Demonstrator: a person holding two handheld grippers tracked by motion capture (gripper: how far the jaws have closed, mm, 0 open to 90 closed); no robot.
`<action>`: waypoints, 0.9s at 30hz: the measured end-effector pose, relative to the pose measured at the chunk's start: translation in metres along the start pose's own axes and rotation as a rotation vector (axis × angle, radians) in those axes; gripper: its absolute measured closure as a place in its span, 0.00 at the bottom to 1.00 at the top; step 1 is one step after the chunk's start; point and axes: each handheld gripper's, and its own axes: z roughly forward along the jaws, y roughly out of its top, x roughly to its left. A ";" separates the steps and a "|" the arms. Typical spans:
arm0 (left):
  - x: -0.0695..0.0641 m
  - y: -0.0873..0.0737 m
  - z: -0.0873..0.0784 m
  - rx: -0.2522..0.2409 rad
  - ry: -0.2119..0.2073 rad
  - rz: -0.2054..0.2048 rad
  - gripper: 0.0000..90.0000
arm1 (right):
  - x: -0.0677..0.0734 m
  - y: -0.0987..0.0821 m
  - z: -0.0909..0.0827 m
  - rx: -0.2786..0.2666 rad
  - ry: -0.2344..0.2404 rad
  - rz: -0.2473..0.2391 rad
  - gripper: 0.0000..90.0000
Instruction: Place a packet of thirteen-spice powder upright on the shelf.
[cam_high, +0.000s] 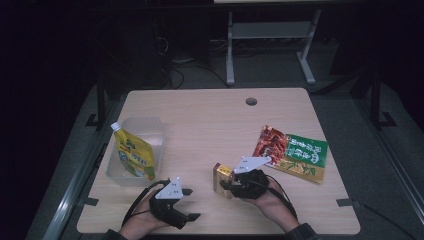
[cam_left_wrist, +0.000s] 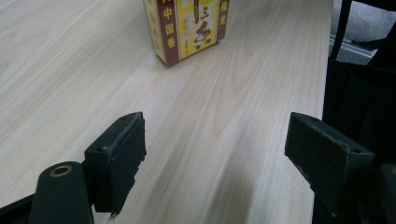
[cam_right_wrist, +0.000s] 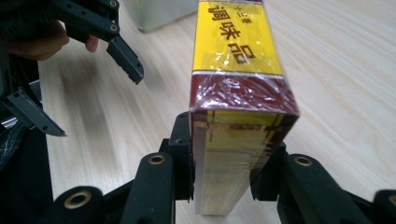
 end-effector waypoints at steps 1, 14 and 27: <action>0.000 0.000 0.000 0.000 -0.001 0.000 0.22 | -0.001 0.002 -0.001 -0.002 0.002 -0.003 0.74; 0.000 0.000 0.000 -0.007 -0.001 -0.006 0.22 | -0.019 0.026 -0.004 -0.054 0.038 -0.060 0.74; 0.000 0.000 -0.001 -0.003 -0.006 -0.008 0.22 | -0.029 0.054 0.013 -0.067 0.095 -0.105 0.74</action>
